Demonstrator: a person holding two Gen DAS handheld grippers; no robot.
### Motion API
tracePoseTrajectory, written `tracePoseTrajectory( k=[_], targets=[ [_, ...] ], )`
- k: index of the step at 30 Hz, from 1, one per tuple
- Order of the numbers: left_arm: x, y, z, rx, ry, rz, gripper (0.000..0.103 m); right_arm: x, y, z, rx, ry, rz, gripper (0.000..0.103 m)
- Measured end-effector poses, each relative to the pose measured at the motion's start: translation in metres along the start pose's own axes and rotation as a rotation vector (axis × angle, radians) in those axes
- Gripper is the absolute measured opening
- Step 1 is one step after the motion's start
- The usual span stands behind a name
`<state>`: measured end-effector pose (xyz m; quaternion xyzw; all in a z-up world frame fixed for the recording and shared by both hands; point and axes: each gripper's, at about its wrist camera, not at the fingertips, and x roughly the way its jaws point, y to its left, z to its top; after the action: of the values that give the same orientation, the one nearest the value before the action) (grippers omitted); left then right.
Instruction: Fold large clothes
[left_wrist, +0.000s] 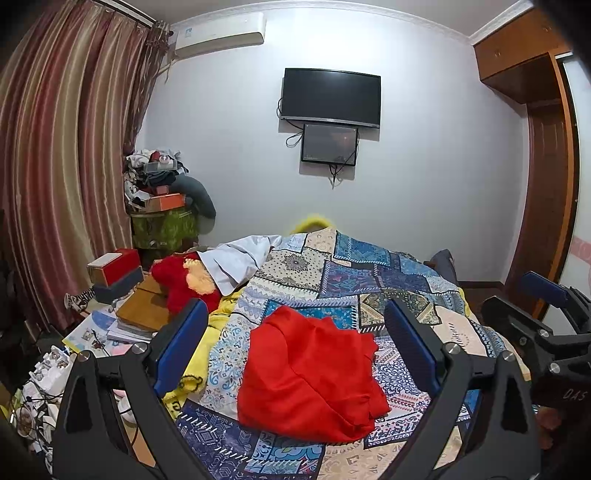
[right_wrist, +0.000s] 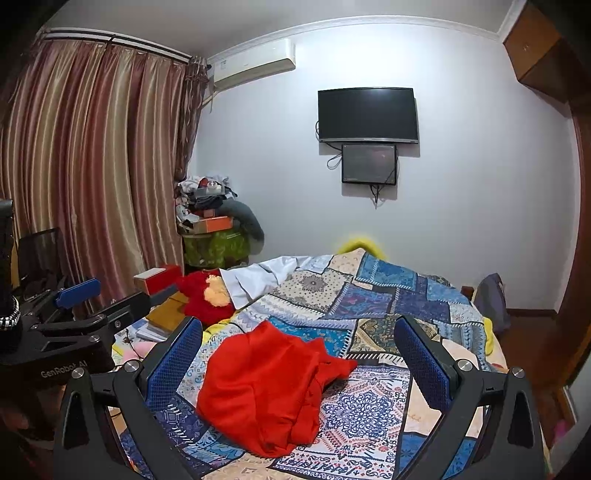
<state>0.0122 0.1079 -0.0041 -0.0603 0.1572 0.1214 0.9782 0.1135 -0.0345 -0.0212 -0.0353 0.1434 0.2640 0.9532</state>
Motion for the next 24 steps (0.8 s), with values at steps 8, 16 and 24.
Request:
tracePoseTrajectory(
  k=[8, 16, 24],
  targets=[
    [0.002, 0.0008, -0.0041, 0.003, 0.025, -0.023, 0.097, -0.0011, -0.0019, 0.0022, 0.01, -0.005, -0.009, 0.103],
    [0.003, 0.0008, -0.0028, -0.004, 0.028, -0.033, 0.097, 0.0015, -0.0043, 0.002, 0.028, -0.001, -0.017, 0.103],
    [0.0026, -0.0014, -0.0029, 0.0, 0.028, -0.038, 0.097, 0.0024, -0.0044, 0.001, 0.035, 0.009, -0.017, 0.103]
  ],
)
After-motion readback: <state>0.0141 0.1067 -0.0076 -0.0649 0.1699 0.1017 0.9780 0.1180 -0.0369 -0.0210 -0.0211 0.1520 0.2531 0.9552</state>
